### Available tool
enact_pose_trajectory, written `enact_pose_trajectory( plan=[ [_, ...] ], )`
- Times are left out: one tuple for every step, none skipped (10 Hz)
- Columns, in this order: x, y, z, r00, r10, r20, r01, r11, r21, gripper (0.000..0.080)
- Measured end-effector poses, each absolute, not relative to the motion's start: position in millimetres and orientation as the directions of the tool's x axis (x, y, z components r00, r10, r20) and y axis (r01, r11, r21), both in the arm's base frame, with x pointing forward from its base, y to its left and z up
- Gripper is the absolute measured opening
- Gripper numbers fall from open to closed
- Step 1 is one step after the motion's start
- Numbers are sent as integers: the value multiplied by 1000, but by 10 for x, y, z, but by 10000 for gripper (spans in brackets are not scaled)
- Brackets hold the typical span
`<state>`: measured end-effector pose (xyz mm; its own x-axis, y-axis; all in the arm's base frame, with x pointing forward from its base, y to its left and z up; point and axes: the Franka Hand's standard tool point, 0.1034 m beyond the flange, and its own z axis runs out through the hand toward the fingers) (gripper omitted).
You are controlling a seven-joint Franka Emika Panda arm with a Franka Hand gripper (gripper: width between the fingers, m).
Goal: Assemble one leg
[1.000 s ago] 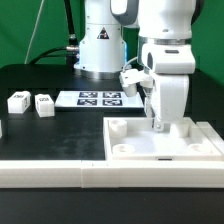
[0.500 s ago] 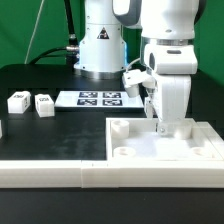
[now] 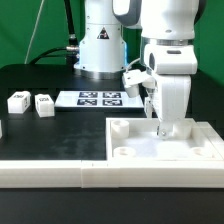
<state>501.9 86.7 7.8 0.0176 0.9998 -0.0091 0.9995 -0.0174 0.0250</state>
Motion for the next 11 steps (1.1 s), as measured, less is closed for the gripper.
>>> enact_pose_trajectory(
  plan=[
    [5019,867,78,18,1000,-9,1000,-17,25,646],
    [5011,865,106,26,1000,-9,999,-26,28,649],
    [4954,849,249,46,999,-12,998,-46,41,649],
    [4850,825,397,63,998,-16,997,-62,50,649],
    [4752,803,510,79,997,-19,995,-78,57,649],
    [4641,775,621,86,996,-20,994,-85,67,649],
    [4541,774,703,125,992,-21,990,-124,71,649],
    [4464,769,750,140,990,-22,988,-138,73,649],
    [4473,766,723,153,988,-21,986,-151,69,649],
    [4476,767,711,183,983,-18,981,-181,67,649],
    [4474,769,711,249,968,-14,966,-248,68,649]
  ],
)
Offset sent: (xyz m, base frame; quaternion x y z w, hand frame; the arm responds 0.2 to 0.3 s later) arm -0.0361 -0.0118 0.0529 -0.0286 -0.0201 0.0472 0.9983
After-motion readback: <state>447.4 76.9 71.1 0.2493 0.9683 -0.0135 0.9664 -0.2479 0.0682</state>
